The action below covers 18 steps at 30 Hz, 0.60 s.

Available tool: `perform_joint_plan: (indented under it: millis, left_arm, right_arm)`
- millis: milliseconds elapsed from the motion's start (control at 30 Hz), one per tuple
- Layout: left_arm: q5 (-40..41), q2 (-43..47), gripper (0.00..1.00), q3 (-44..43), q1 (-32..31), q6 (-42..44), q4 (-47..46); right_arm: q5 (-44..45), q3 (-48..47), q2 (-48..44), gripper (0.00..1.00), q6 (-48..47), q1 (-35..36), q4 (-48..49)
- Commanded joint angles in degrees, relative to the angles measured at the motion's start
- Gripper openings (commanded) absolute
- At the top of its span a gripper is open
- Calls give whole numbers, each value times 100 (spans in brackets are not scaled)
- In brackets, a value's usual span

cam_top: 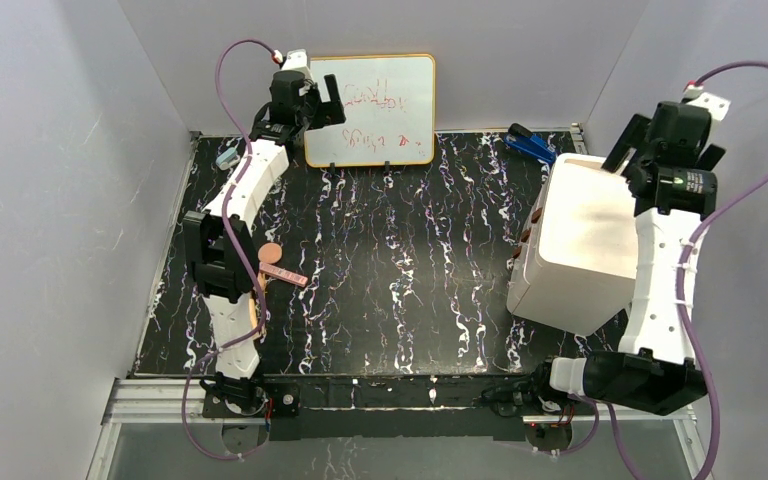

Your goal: Organize the makeup

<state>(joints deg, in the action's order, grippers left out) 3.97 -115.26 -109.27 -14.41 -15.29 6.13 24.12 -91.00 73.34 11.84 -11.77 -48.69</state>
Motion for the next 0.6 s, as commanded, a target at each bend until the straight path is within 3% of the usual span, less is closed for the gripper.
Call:
perform_joint_plan:
  millis: [0,100,300,567]
  left_arm:
    - [-316,420,98,-12,14,-142,0]
    - [-394,356,98,-148,38,-171,43]
    - [-622,281,99,-303,80,-205,128]
    - [-740,308,99,-173,165,-229,99]
  right_arm:
    - [467,-1031,-203,98,130,93,-167]
    - [959,-1096,-296,98,122,150,-254]
    - [1684,-244,-603,99,411,137,-414]
    - [1654,408,-858,98,616,-61,-339]
